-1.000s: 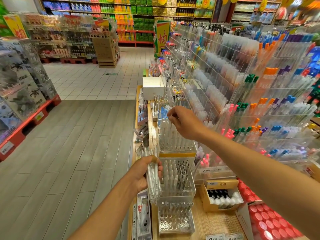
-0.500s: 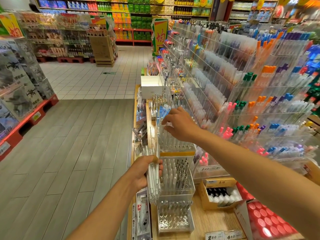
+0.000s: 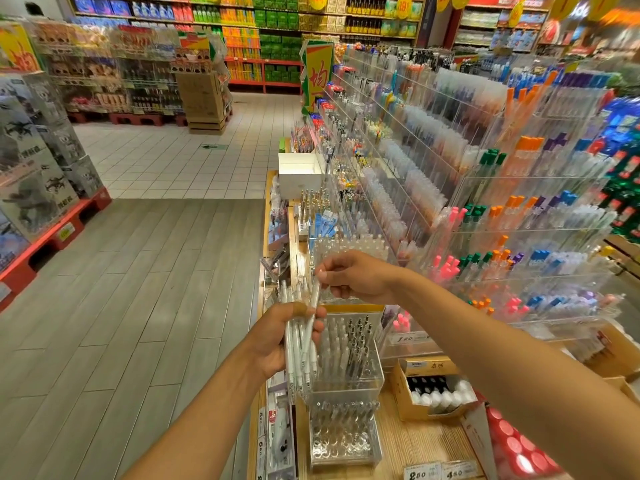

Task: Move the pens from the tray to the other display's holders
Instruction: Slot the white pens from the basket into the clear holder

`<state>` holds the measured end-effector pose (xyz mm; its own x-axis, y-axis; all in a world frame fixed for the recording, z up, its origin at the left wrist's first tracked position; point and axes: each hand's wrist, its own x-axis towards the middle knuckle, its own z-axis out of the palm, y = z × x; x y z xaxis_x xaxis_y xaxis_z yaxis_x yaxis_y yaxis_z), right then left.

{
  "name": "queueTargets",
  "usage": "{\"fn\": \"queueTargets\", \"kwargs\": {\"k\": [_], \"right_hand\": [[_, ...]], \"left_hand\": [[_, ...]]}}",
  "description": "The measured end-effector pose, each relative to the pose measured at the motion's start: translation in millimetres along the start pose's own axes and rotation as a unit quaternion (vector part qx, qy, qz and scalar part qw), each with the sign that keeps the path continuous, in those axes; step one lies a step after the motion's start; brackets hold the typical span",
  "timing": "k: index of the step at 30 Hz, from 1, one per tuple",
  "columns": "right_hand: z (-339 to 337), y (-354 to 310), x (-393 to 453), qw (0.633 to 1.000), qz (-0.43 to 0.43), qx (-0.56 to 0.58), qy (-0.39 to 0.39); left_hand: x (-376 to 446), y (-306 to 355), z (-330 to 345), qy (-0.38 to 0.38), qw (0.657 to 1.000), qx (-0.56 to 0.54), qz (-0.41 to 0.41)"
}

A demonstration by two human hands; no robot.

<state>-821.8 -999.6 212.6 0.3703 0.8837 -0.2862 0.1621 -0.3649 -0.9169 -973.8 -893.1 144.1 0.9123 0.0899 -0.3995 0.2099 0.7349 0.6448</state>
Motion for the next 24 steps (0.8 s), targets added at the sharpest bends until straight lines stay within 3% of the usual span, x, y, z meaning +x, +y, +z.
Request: {"fn": "queueTargets", "kwargs": {"k": [2, 5, 7, 9, 12, 16, 24], "right_hand": [[-2.6, -1.3, -1.1, 1.000, -0.009, 0.017, -0.010], [-10.6, -12.2, -1.7, 0.997, -0.039, 0.048, 0.046], [-15.4, -23.4, -0.9, 0.988, -0.084, -0.044, 0.121], [-17.3, -33.2, 1.3, 0.954, -0.136, -0.182, 0.194], [-15.2, -38.4, 4.2, 0.904, -0.191, -0.289, 0.251], [-10.7, -32.3, 9.7, 0.866, -0.189, -0.386, 0.256], [-13.0, -27.4, 17.8, 0.870, -0.169, -0.391, 0.248]], "left_hand": [[-0.3, -0.8, 0.0, -0.008, 1.000, -0.017, 0.002], [3.6, -1.6, 1.5, 0.045, 0.997, -0.055, 0.007], [9.0, -2.7, -0.6, 0.111, 0.990, -0.085, -0.001], [13.4, -4.4, -5.6, 0.159, 0.982, -0.098, -0.004], [15.0, -6.9, -10.7, 0.175, 0.980, -0.095, -0.014], [14.3, -5.7, -11.7, 0.173, 0.980, -0.095, -0.012], [12.8, -4.5, -18.4, 0.172, 0.981, -0.087, -0.017]]}}
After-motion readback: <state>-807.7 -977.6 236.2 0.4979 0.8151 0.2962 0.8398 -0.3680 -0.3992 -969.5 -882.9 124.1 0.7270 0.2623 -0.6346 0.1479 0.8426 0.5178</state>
